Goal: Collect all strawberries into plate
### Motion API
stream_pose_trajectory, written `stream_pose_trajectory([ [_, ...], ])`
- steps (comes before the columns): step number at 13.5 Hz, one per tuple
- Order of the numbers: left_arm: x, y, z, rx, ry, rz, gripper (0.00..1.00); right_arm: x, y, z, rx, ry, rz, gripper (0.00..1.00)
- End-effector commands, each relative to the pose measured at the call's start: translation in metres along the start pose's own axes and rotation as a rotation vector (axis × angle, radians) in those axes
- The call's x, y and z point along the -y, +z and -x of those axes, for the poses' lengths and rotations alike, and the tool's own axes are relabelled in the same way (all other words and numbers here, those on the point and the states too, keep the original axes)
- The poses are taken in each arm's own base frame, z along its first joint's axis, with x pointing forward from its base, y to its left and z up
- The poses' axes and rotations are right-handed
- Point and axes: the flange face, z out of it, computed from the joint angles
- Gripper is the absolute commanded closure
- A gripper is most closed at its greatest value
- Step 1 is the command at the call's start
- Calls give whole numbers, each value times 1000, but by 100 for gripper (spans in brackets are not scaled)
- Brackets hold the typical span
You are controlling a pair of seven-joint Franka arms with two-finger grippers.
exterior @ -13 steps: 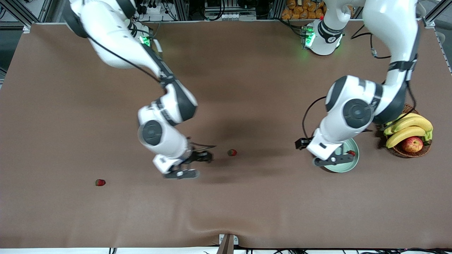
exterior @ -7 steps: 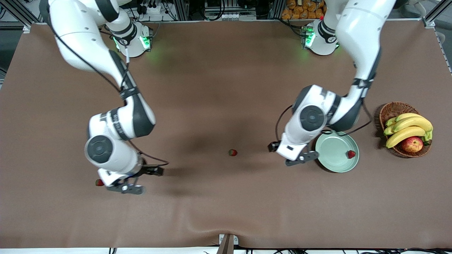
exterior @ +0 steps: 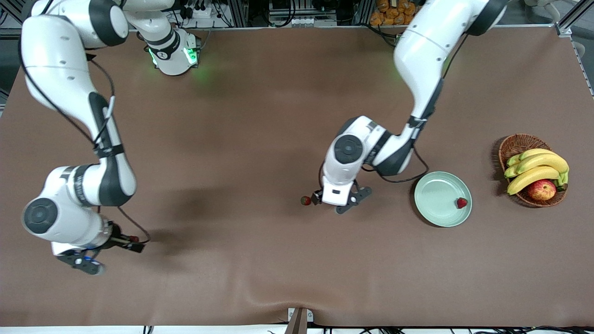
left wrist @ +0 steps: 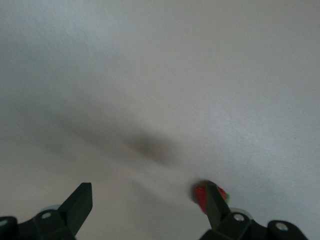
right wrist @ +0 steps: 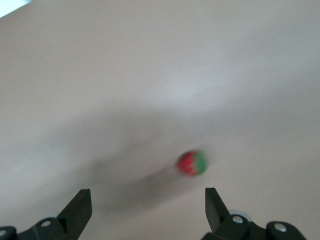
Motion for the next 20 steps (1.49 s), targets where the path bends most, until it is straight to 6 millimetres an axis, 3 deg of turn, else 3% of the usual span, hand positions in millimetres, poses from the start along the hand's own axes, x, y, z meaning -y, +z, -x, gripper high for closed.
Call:
stream_pose_trajectory([
  [1,-29,16,10,-53,-109,31,0,-27,24,-13,-28,9,4,0],
  [2,-34,23,12,-70,-147,31,1,-39,29,-20,-62,2,0,0],
  [4,-35,32,17,-103,-154,33,4,-43,47,-16,-59,-27,-2,0],
  [8,-42,38,21,-103,-214,109,9,-37,68,2,-11,-162,8,0],
  [10,-43,50,34,-100,-200,114,10,-22,82,19,22,-194,11,0],
  [15,-43,59,46,-96,-174,110,18,-22,84,21,30,-206,13,0],
  [16,-43,59,47,-95,-171,107,25,-26,84,19,27,-202,16,0],
  [19,-42,61,52,-97,-155,96,88,-29,82,16,19,-198,17,0],
  [20,-42,62,51,-100,-136,93,100,-31,82,16,19,-196,17,0],
])
